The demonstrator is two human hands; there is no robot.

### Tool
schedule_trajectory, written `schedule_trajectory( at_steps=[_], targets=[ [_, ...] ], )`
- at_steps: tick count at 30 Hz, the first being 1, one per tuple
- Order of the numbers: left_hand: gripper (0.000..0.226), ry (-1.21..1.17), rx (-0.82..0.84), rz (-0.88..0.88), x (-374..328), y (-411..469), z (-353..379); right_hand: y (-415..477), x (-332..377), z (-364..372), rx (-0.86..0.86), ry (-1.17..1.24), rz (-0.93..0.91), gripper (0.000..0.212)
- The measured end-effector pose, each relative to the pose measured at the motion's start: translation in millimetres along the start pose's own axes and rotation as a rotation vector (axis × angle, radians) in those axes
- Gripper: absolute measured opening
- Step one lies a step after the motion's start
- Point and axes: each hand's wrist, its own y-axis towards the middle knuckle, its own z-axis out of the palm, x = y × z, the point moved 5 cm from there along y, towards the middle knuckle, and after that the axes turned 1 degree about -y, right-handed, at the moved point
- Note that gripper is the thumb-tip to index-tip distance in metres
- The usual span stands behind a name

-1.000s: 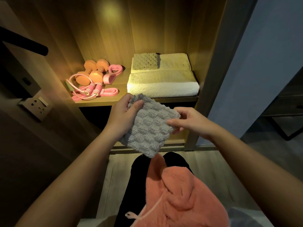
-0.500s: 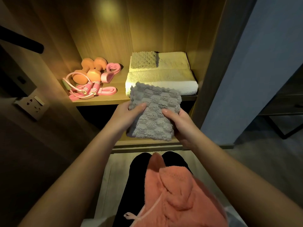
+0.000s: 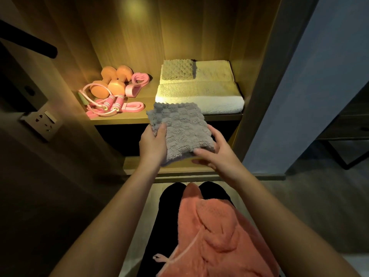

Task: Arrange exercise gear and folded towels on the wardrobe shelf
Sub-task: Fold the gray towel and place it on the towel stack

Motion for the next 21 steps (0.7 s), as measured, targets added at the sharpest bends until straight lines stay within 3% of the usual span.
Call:
schedule_trajectory(
  at_steps=[3,9,12,16,18,21],
  targets=[
    [0.033,-0.058,-0.005,0.028,-1,-7,5,1,1,2,-0.183,0.022,-0.098,0.067],
    [0.005,-0.101,-0.012,0.095,-8,-20,16,5,7,10,-0.437,0.102,-0.154,0.027],
    [0.012,-0.135,-0.120,0.102,-11,-23,13,4,14,2,-0.624,0.130,-0.204,0.028],
    [0.033,-0.170,-0.177,0.100,-13,-22,8,4,16,3,-0.627,0.170,-0.179,0.037],
    [0.029,-0.172,-0.167,0.079,-9,-22,8,4,15,5,-0.586,0.173,-0.159,0.037],
    [0.013,-0.179,-0.151,0.044,-2,-21,6,3,7,3,-0.512,0.131,-0.033,0.020]
  ],
)
